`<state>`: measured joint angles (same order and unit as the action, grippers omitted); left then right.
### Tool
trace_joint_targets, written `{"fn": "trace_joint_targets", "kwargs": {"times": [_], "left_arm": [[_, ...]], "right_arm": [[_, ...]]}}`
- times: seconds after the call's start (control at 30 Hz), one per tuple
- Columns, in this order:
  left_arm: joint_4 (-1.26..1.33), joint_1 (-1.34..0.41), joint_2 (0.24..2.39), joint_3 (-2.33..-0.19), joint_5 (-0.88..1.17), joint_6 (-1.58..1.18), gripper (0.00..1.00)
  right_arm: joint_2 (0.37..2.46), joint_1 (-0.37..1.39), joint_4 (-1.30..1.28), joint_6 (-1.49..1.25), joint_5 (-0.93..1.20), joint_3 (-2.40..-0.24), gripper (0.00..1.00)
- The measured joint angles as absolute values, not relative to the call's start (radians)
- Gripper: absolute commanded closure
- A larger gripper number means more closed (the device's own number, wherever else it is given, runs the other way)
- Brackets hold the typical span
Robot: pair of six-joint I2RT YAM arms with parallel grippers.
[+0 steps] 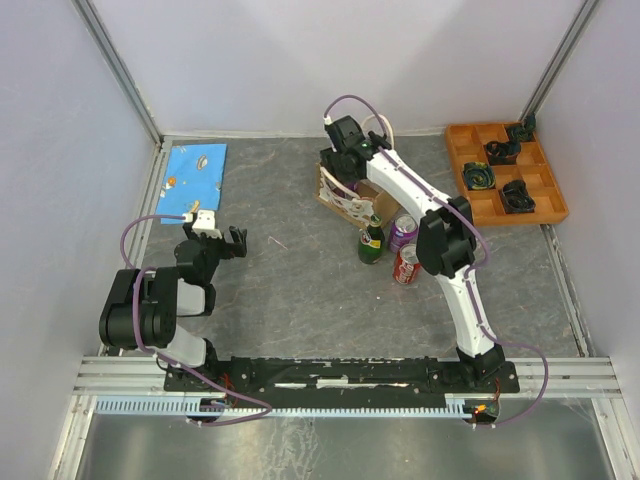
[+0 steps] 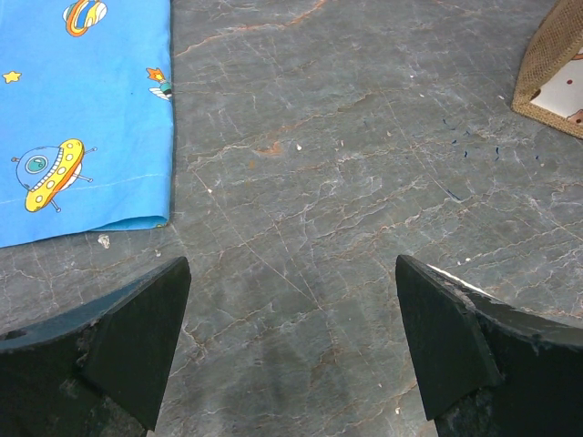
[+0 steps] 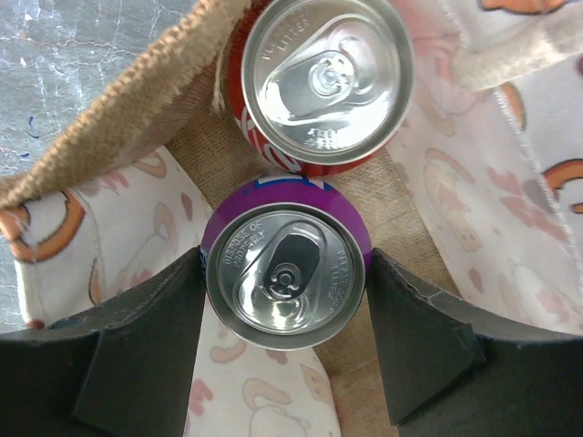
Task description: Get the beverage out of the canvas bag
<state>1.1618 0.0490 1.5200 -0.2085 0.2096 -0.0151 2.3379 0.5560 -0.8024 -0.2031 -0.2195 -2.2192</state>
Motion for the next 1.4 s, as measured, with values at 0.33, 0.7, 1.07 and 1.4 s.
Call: {"fn": "trace_joint_targets", "kwargs": {"times": [0.33,0.7,1.07,1.4], "left_arm": [[1.162,0.049,1.52,-0.208,0.21,-0.015,0.01],[1.162,0.049,1.52,-0.208,0.21,-0.015,0.01],[1.162,0.049,1.52,-0.208,0.21,-0.015,0.01],[1.162,0.049,1.52,-0.208,0.21,-0.015,0.01]], "right_arm": [[2.129,0.547,-0.709,-0.152,-0.245,-2.136,1.0],[1.69,0.547,-0.512,-0.149,-0.256,-1.835,1.0],[1.22,0.657,-0.507,-0.12,-0.287,-1.352,1.0],[1.017,0.758,-0.563,-0.11,-0.289,-1.196,1.0]]}}
